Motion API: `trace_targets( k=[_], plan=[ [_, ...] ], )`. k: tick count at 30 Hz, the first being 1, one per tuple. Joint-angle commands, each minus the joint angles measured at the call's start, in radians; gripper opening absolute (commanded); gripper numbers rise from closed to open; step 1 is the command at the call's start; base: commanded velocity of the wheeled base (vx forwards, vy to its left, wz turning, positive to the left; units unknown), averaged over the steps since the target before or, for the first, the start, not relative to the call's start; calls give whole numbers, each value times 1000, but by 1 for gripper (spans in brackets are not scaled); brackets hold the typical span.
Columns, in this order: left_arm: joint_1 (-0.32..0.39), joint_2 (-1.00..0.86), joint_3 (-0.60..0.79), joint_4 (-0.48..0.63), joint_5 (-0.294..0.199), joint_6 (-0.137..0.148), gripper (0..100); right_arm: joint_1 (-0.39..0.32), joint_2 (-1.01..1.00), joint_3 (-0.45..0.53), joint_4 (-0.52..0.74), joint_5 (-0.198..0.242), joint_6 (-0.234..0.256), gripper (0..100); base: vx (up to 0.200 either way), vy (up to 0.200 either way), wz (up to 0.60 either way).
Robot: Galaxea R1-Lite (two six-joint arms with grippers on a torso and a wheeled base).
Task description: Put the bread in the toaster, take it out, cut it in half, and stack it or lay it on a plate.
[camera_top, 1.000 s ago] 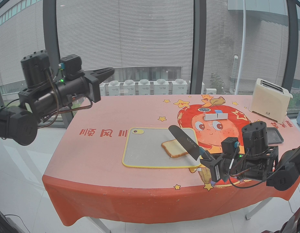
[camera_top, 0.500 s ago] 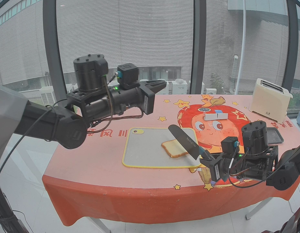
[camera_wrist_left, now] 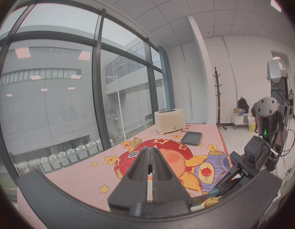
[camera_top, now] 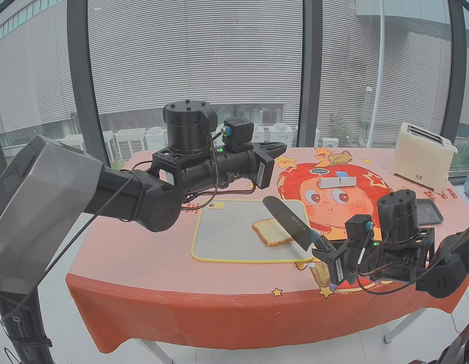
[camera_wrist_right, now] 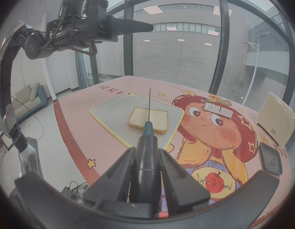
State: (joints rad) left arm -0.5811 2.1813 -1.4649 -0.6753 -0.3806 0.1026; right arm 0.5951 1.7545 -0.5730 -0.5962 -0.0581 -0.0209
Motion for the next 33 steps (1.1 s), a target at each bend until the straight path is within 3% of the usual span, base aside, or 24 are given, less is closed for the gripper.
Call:
trace_targets(
  k=[1, 3, 7, 33],
  plan=[
    [0, 35, -18, 2, 0, -57, 0, 3, 2, 1, -1, 0, -1, 0, 0, 0, 0],
    [1, 43, -26, 2, 2, -83, 0, 3, 2, 2, -1, 0, -1, 0, 0, 0, 0],
    [4, 58, -29, 0, 0, -98, 0, 3, 2, 1, -1, 0, -1, 0, 0, 0, 0],
    [-19, 169, -66, -4, -3, -92, 0, -1, -3, -2, -1, 0, -1, 0, 0, 0, 0]
  ],
)
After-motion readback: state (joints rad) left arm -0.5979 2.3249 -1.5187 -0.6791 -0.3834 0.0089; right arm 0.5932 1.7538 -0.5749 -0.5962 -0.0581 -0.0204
